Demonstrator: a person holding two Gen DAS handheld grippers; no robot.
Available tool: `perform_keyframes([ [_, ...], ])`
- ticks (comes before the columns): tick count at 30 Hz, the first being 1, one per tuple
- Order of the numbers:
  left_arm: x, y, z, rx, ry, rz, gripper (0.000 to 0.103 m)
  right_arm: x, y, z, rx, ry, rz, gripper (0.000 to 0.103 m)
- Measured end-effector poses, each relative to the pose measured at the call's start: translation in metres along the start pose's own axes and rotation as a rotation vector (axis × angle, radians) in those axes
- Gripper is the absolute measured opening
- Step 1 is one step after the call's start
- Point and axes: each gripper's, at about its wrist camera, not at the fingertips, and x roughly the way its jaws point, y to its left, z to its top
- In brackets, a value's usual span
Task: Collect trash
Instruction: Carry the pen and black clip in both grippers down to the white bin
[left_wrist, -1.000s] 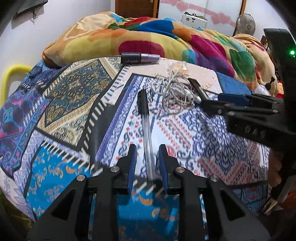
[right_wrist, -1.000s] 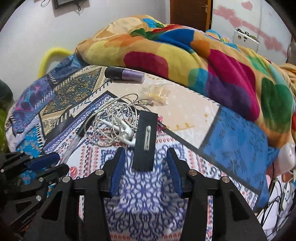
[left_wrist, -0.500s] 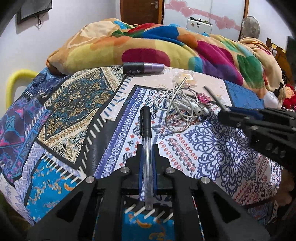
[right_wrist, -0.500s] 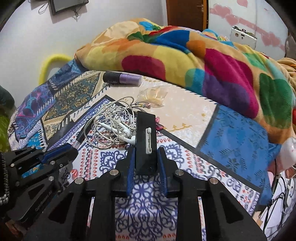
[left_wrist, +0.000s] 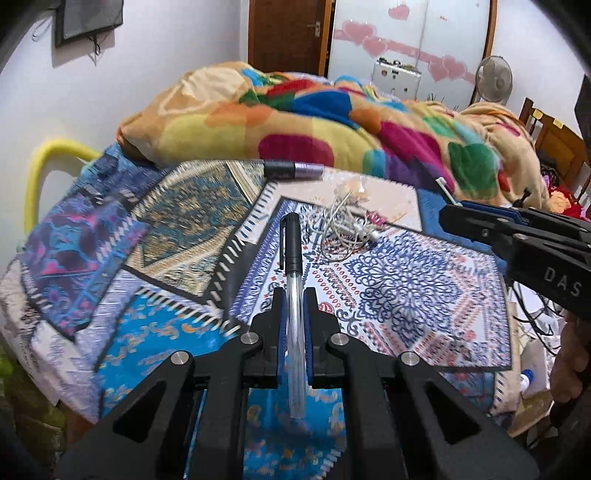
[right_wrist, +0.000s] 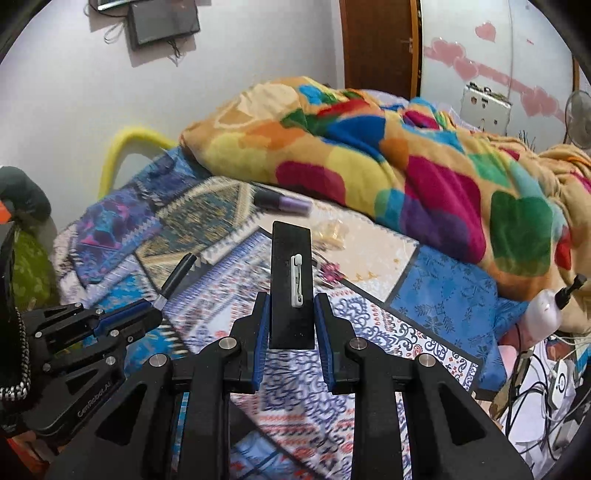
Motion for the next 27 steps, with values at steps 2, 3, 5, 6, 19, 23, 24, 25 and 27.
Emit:
perform_keyframes([
  [2,-0.019,0.001,0.000,0.002,-0.020,0.006,0.007,-0.013,0.010,0.003,-0.004,-0.017,0.015,0.022],
  [3,-0.030,0.002,0.000,0.005,-0.030,0.012,0.007,-0.020,0.015,0.004,-0.008,-0.025,0.023,0.022],
  [5,-0.051,0.004,-0.002,0.005,-0.053,0.024,0.007,-0.031,0.026,0.007,-0.019,-0.039,0.037,0.022],
  [6,-0.062,0.006,-0.005,0.002,-0.063,0.028,0.007,-0.036,0.031,0.008,-0.026,-0.046,0.044,0.022],
  [19,-0.156,0.065,-0.052,-0.115,-0.128,0.068,0.007,-0.092,0.124,-0.004,-0.149,-0.101,0.153,0.022],
  [23,-0.177,0.089,-0.073,-0.164,-0.131,0.085,0.007,-0.100,0.153,-0.012,-0.176,-0.104,0.191,0.022],
  [24,-0.184,0.098,-0.081,-0.176,-0.131,0.096,0.007,-0.100,0.161,-0.015,-0.181,-0.101,0.202,0.022],
  [25,-0.188,0.102,-0.088,-0.184,-0.131,0.104,0.007,-0.099,0.170,-0.017,-0.189,-0.096,0.216,0.022],
  [27,-0.197,0.118,-0.104,-0.206,-0.122,0.123,0.007,-0.097,0.185,-0.022,-0.201,-0.084,0.238,0.022],
])
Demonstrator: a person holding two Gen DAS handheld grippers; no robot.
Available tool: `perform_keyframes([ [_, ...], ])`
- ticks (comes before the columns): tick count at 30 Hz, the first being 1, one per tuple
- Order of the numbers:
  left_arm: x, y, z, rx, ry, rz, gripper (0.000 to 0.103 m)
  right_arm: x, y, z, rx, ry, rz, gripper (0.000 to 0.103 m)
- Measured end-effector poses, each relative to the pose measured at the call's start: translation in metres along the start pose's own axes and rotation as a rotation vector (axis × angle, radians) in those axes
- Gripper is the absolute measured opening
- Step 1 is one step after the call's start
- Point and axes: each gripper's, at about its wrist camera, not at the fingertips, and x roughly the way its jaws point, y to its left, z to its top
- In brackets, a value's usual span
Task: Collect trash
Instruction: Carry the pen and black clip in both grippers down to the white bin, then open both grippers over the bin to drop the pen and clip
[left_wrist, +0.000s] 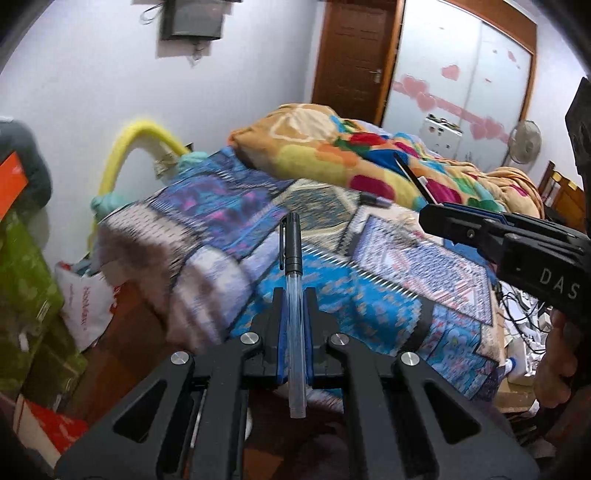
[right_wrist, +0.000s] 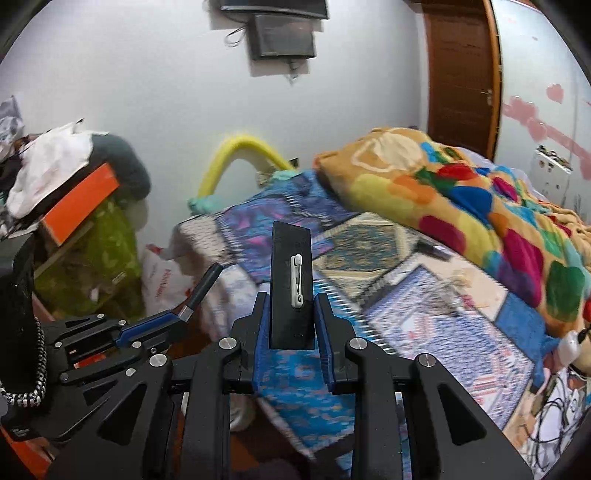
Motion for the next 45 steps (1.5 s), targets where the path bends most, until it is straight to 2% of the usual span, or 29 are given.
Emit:
perform_keyframes([
  [10,-0.009,0.087,-0.052,-0.107,0.083,0.101,0.007,0.051,0.078,-0.022,-0.087,0.115,0.109,0.022],
  [20,0.026,0.149,-0.113,-0.206,0.229,0.143,0.007,0.127,0.139,-0.064,-0.169,0.328,0.184,0.022],
  [27,0.071,0.168,-0.144,-0.259,0.335,0.124,0.007,0.181,0.150,-0.094,-0.199,0.492,0.189,0.022],
  [32,0.094,0.179,-0.153,-0.288,0.357,0.109,0.007,0.203,0.151,-0.098,-0.180,0.548,0.236,0.022],
  [34,0.099,0.184,-0.153,-0.316,0.362,0.118,0.012,0.208,0.151,-0.098,-0.174,0.572,0.257,0.027],
  [35,0.101,0.185,-0.153,-0.328,0.366,0.114,0.019,0.210,0.151,-0.098,-0.172,0.590,0.267,0.030],
  [36,0.102,0.189,-0.154,-0.348,0.369,0.110,0.024,0.212,0.152,-0.099,-0.173,0.595,0.268,0.034],
  [40,0.102,0.195,-0.156,-0.374,0.378,0.121,0.025,0.212,0.150,-0.100,-0.192,0.589,0.251,0.035],
  [45,0.090,0.187,-0.150,-0.339,0.366,0.135,0.025,0.202,0.138,-0.096,-0.182,0.571,0.243,0.035],
])
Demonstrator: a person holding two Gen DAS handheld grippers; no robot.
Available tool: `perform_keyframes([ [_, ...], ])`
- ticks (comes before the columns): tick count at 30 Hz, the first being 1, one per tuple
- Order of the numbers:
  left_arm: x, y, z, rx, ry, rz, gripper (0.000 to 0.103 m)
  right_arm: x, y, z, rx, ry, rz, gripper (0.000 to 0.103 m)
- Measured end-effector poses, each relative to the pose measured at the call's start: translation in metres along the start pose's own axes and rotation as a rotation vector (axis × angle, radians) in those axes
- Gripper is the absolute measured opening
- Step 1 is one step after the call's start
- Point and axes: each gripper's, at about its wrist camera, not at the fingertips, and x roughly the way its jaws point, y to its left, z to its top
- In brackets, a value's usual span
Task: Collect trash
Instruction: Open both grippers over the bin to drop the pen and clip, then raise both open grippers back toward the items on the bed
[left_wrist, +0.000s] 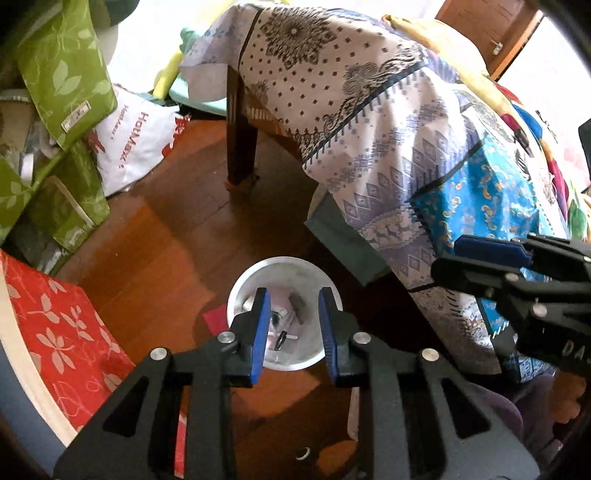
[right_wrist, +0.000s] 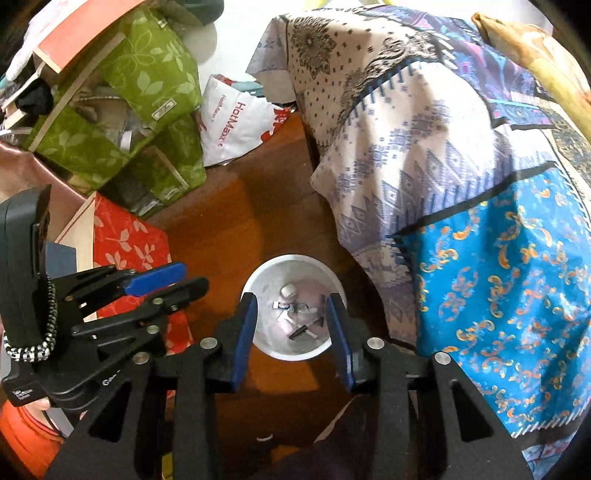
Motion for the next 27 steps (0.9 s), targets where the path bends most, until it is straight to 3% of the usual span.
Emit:
perform_keyframes([
  [13,-0.075,-0.058,0.002,0.108,-0.124,-0.010,0.025,-0.088,-0.022,-0.017,0.054,-0.183,-0.010,0.035],
  [20,-0.116,-0.118,0.010,0.205,-0.208,-0.036,0.025,-0.150,-0.051,-0.039,0.115,-0.320,-0.041,0.035],
  [27,-0.128,-0.190,0.020,0.314,-0.253,-0.071,0.028,-0.206,-0.103,-0.073,0.188,-0.420,-0.146,0.035],
])
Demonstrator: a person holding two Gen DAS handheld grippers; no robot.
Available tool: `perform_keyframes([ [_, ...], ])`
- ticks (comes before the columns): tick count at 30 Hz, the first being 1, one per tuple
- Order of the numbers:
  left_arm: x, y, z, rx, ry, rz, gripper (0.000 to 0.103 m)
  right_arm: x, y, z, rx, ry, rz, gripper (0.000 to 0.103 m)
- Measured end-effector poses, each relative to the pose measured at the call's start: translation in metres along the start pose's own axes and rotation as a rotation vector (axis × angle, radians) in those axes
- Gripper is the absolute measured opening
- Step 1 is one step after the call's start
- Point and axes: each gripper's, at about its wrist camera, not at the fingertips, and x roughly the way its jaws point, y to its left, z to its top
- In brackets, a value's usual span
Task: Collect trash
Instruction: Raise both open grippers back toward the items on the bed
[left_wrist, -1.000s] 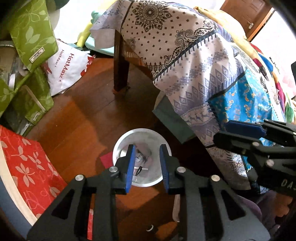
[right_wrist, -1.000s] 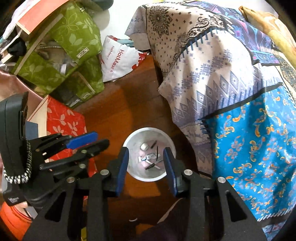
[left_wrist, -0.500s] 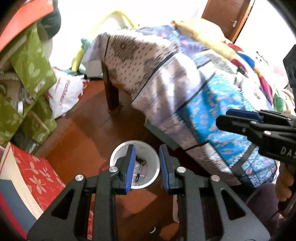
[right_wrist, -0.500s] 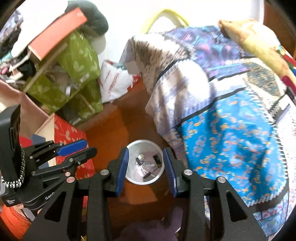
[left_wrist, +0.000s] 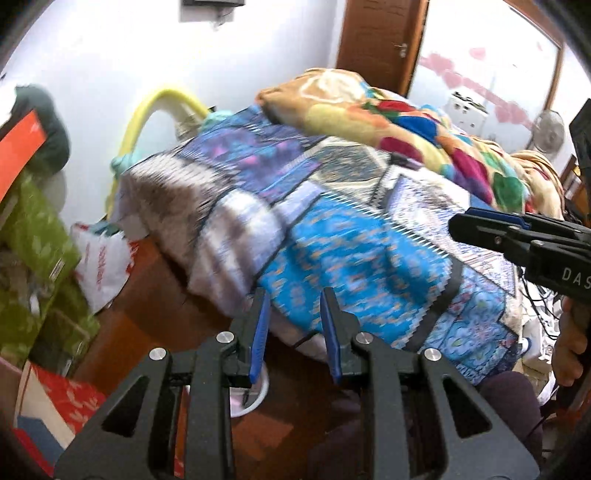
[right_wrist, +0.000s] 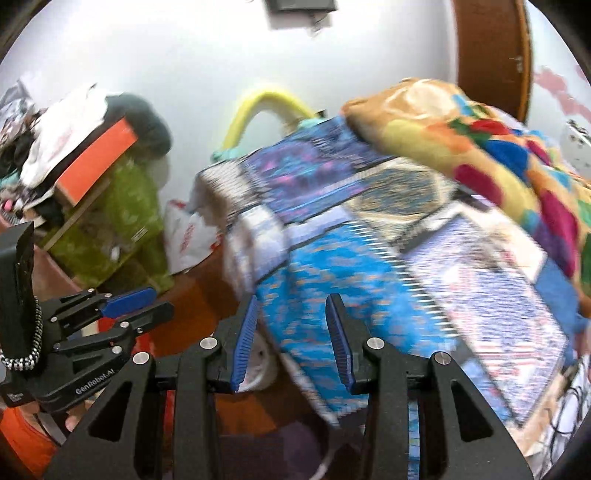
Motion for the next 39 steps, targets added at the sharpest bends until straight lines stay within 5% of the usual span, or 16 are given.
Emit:
perform_keyframes([
  [11,0.064,-0.095,0.045,0.111,0.041,-0.083,0.028,-0.038,-0.123,-0.011,0.159,-0.041,-0.164,0.035],
  [15,0.093,-0.120,0.063,0.130,0.066,-0.058,0.047,-0.037,-0.162,-0.015,0.205,-0.030,-0.214,0.035],
  [20,0.127,-0.150,0.082,0.175,0.081,-0.076,0.047,-0.022,-0.205,-0.018,0.256,-0.005,-0.259,0.035],
  [33,0.212,-0.214,0.129,0.217,0.100,-0.157,0.060,0.035,-0.270,0.002,0.240,-0.008,-0.314,0.035],
  [39,0.249,-0.222,0.148,0.160,0.128,-0.208,0.060,0.066,-0.289,0.012,0.248,0.011,-0.241,0.035],
])
